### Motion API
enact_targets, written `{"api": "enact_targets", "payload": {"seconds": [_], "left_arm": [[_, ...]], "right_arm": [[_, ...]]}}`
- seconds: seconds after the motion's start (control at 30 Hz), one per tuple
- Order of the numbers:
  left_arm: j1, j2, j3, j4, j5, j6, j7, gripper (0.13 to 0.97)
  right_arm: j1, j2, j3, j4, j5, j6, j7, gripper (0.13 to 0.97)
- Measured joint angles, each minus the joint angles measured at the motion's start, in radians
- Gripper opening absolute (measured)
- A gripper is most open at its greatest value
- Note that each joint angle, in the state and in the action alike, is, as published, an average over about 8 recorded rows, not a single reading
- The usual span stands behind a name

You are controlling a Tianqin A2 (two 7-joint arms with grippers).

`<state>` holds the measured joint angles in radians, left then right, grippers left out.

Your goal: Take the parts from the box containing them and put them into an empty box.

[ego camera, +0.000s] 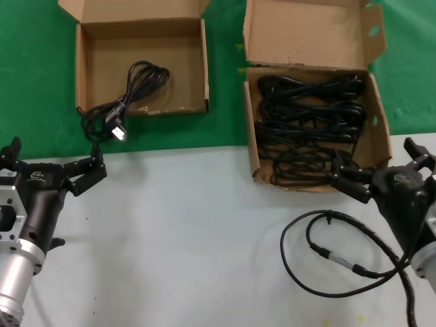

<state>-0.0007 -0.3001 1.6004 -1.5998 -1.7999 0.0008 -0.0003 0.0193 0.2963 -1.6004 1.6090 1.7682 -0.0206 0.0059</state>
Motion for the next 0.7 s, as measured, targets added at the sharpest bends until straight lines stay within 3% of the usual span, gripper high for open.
{"api": "enact_targets", "payload": {"seconds": [0.7], "left_arm": [[0.000,0.000,0.000,0.000,0.000,0.000,0.000,0.966]], "right_arm": [[0.000,0.000,0.000,0.000,0.000,0.000,0.000,0.966]]}}
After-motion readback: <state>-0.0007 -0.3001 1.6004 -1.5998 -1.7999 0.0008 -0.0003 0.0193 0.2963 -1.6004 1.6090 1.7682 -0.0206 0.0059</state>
